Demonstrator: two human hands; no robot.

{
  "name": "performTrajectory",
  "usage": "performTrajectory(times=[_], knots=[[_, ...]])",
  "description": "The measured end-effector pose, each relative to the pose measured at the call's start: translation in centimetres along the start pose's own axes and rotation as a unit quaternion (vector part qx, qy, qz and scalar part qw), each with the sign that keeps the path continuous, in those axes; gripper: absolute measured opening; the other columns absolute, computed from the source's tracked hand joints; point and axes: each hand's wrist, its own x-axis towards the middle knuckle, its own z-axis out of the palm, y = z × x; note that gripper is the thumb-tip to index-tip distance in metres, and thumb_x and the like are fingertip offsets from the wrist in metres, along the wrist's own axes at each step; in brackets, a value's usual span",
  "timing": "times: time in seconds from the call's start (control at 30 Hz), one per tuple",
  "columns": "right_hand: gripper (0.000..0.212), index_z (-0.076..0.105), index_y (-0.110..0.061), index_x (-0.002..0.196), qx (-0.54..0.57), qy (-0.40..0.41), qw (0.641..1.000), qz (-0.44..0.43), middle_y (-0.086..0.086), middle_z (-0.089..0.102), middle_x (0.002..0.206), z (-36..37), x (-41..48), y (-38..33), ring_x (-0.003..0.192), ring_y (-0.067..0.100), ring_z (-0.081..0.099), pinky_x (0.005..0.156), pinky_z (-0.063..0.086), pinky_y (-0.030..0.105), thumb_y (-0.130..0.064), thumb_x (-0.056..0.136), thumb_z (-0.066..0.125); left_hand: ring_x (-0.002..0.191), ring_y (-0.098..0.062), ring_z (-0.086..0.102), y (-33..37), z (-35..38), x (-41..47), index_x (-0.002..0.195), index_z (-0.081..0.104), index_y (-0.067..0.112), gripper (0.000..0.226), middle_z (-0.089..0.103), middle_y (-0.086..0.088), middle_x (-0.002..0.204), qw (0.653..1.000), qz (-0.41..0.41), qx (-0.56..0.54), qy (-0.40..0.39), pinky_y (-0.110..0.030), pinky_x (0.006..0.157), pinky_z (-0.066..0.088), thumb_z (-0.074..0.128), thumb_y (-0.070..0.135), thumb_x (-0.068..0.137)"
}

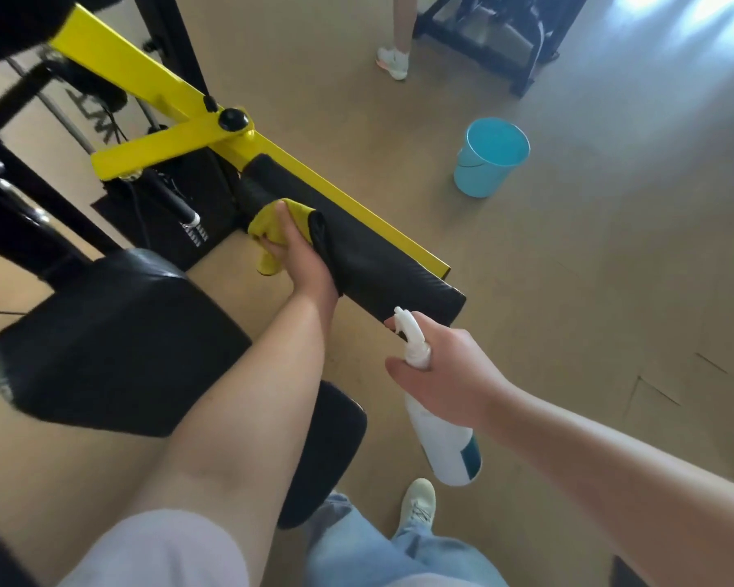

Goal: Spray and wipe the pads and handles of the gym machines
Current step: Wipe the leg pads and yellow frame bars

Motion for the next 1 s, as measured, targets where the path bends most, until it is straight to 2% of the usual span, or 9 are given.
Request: performTrajectory(times=[0.17, 0.33, 0.43, 0.57, 0.7, 0.73, 0.83, 0.87, 1.0], knots=[[0.028, 0.057, -0.037, 0.119, 0.011, 0.004, 1.000, 0.003, -0.005, 0.068, 0.092, -0.9, -1.8, 2.4, 0.081, 0.019, 0.068, 0.070, 0.062, 0.041, -0.039, 0.093, 0.067, 0.148, -0.029, 0.034, -4.2, 0.2, -6.6, 0.157, 0.002, 0.052, 0.140, 0.023, 0.004, 0.165, 0.997, 0.008, 0.069, -0.027, -0.053, 0.119, 0.032, 0.060, 0.102, 0.040], [0.030, 0.058, -0.046, 0.119, 0.034, 0.018, 0.999, -0.006, -0.013, 0.067, 0.085, -2.2, -3.5, 4.5, 0.074, 0.009, 0.065, 0.056, 0.053, 0.027, -0.036, 0.092, 0.068, 0.143, -0.029, 0.040, -9.2, -0.1, -12.5, 0.161, -0.007, 0.034, 0.098, 0.031, -0.008, 0.160, 0.986, 0.017, 0.147, -0.071, -0.034, 0.108, 0.036, 0.054, 0.068, 0.092], [0.020, 0.061, -0.035, 0.111, 0.032, 0.029, 0.999, -0.011, -0.011, 0.069, 0.086, -2.9, -4.1, 5.3, 0.076, 0.012, 0.065, 0.060, 0.056, 0.033, -0.036, 0.092, 0.068, 0.130, -0.032, 0.055, -11.5, -0.5, -15.0, 0.160, -0.006, 0.035, 0.106, 0.047, -0.014, 0.149, 0.978, -0.050, 0.183, -0.086, -0.042, 0.109, 0.045, 0.049, 0.083, 0.082], [0.018, 0.060, -0.031, 0.106, 0.019, 0.032, 0.999, -0.024, -0.010, 0.067, 0.085, -3.4, -4.4, 5.6, 0.076, 0.014, 0.064, 0.062, 0.054, 0.031, -0.036, 0.091, 0.069, 0.122, -0.028, 0.061, -12.1, -0.9, -15.8, 0.157, 0.001, 0.033, 0.086, 0.054, -0.011, 0.139, 0.977, -0.082, 0.170, -0.098, -0.040, 0.104, 0.048, 0.048, 0.069, 0.094], [0.024, 0.060, -0.038, 0.114, 0.032, 0.019, 0.999, -0.013, -0.007, 0.070, 0.088, -3.4, -4.2, 5.5, 0.080, 0.019, 0.067, 0.068, 0.061, 0.039, -0.035, 0.091, 0.067, 0.122, -0.025, 0.061, -8.4, -0.7, -13.0, 0.145, 0.022, 0.043, 0.120, 0.054, -0.003, 0.139, 0.983, -0.099, 0.116, -0.106, -0.046, 0.110, 0.045, 0.064, 0.098, 0.048], [0.027, 0.060, -0.041, 0.117, 0.039, 0.018, 0.999, -0.009, -0.006, 0.069, 0.088, -3.3, -4.1, 5.4, 0.080, 0.020, 0.068, 0.068, 0.061, 0.040, -0.035, 0.091, 0.066, 0.122, -0.025, 0.060, -7.8, -0.6, -12.4, 0.145, 0.023, 0.043, 0.121, 0.054, -0.003, 0.139, 0.985, -0.092, 0.108, -0.099, -0.046, 0.110, 0.045, 0.067, 0.097, 0.046], [0.031, 0.058, -0.046, 0.118, 0.059, 0.021, 0.998, -0.006, -0.006, 0.068, 0.084, -2.9, -4.1, 5.4, 0.077, 0.020, 0.067, 0.065, 0.059, 0.036, -0.035, 0.091, 0.067, 0.131, -0.031, 0.051, -7.5, 0.4, -12.8, 0.156, 0.012, 0.035, 0.096, 0.043, -0.009, 0.148, 0.986, 0.005, 0.158, -0.041, -0.039, 0.103, 0.042, 0.061, 0.074, 0.084], [0.030, 0.059, -0.046, 0.117, 0.065, 0.021, 0.998, -0.007, -0.007, 0.067, 0.083, -2.8, -4.1, 5.4, 0.076, 0.019, 0.067, 0.063, 0.058, 0.034, -0.035, 0.091, 0.067, 0.138, -0.033, 0.044, -7.9, 0.6, -13.5, 0.159, 0.005, 0.034, 0.097, 0.034, -0.011, 0.155, 0.979, 0.050, 0.198, -0.026, -0.041, 0.106, 0.041, 0.061, 0.069, 0.088], [0.011, 0.060, -0.030, 0.099, 0.092, 0.055, 0.994, -0.015, -0.006, 0.068, 0.082, -2.8, -4.3, 5.8, 0.074, 0.018, 0.067, 0.061, 0.056, 0.034, -0.033, 0.093, 0.068, 0.154, -0.033, 0.015, -10.6, 0.1, -15.9, 0.159, -0.015, 0.033, 0.124, -0.004, -0.004, 0.169, 0.923, 0.160, 0.343, -0.071, -0.053, 0.119, 0.033, 0.065, 0.076, 0.076]])
